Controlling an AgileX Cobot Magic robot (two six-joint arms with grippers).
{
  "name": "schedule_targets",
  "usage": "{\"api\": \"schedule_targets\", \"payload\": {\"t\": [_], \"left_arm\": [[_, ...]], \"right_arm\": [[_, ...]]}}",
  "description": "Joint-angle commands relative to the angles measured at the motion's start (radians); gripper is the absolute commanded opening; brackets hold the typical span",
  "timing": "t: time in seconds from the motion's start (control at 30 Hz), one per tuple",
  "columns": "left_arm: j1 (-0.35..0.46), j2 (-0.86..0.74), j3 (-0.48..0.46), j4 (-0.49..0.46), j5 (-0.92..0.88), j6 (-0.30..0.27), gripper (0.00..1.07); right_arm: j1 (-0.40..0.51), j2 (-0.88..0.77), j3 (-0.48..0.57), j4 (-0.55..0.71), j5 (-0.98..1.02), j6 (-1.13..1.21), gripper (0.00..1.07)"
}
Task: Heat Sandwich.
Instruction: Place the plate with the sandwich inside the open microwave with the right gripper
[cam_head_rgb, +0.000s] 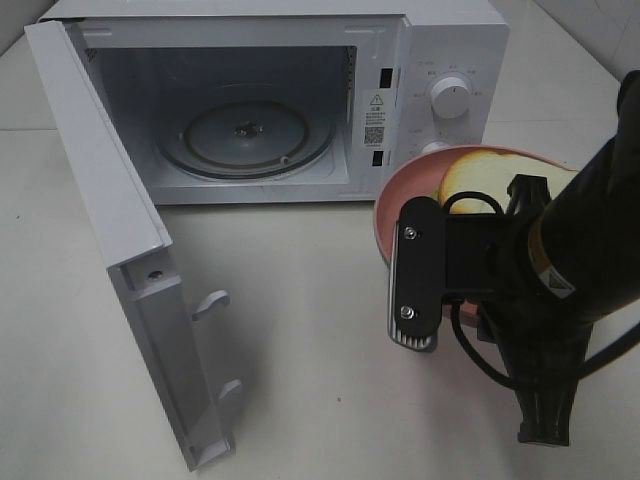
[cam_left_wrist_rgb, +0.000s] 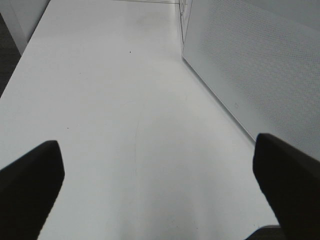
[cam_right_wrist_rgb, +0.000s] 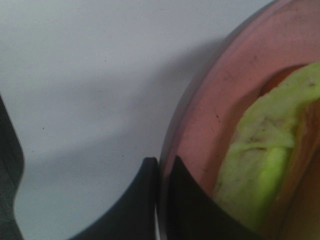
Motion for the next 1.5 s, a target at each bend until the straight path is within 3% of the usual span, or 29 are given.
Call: {"api": "schedule_targets", "payload": {"t": [0.03,0.37,0.6,0.9,1.17,1.5], "left_arm": [[0.002,-0.023,0.0,0.0,-0.005,-0.004,0.98],[0.002,-0.023,0.0,0.0,-0.005,-0.004,0.98],[0.002,-0.023,0.0,0.0,-0.005,-0.004,0.98],[0.002,-0.023,0.0,0.0,-0.005,-0.004,0.98],[0.002,-0.023,0.0,0.0,-0.005,-0.004,0.98],[0.002,-0.023,0.0,0.0,-0.005,-0.004,0.98]], "right_arm": [[0.003,-0.006,0.002,-0.023,-0.046,-0.14,0.01],[0.003,-0.006,0.002,0.004,-0.043,-0.19,0.01],[0.003,-0.006,0.002,0.076,-0.104,-0.476,0.01],[-0.001,-0.006,0.002,0.115,-0.141,-0.659,0.01],[-0.077,-0.006,0.002,0.162,-0.204,-0.808,0.01],[-0.172,-0.006,0.002,0.345,-0.244,-1.13,0.01]]}}
